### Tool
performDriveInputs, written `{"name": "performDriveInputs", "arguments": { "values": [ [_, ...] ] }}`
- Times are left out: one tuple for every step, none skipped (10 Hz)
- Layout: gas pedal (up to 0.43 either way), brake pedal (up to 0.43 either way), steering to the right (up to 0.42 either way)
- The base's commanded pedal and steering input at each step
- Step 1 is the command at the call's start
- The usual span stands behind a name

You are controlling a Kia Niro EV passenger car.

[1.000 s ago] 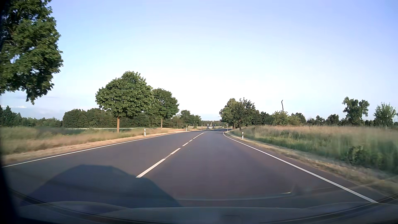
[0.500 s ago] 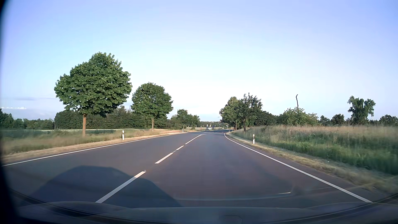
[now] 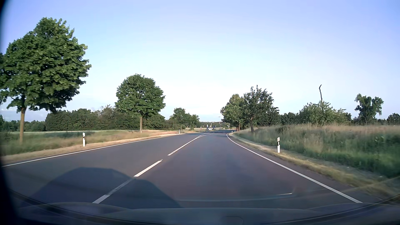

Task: Follow the waypoints while adhering to traffic rules and regulations

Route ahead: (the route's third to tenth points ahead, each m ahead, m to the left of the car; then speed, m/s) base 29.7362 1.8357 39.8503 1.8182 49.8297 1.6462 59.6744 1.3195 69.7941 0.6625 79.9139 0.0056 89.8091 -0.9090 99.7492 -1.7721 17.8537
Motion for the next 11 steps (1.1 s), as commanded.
{"name": "performDriveInputs", "arguments": {
  "values": [
    [0.039, 0.024, 0.001],
    [0.039, 0.024, 0.001],
    [0.039, 0.024, 0.002],
    [0.039, 0.024, 0.002],
    [0.039, 0.024, 0.002],
    [0.039, 0.024, 0.003],
    [0.039, 0.024, 0.003],
    [0.039, 0.024, 0.003],
    [0.039, 0.024, 0.002],
    [0.039, 0.024, 0.003],
    [0.039, 0.024, 0.003]
  ]
}}
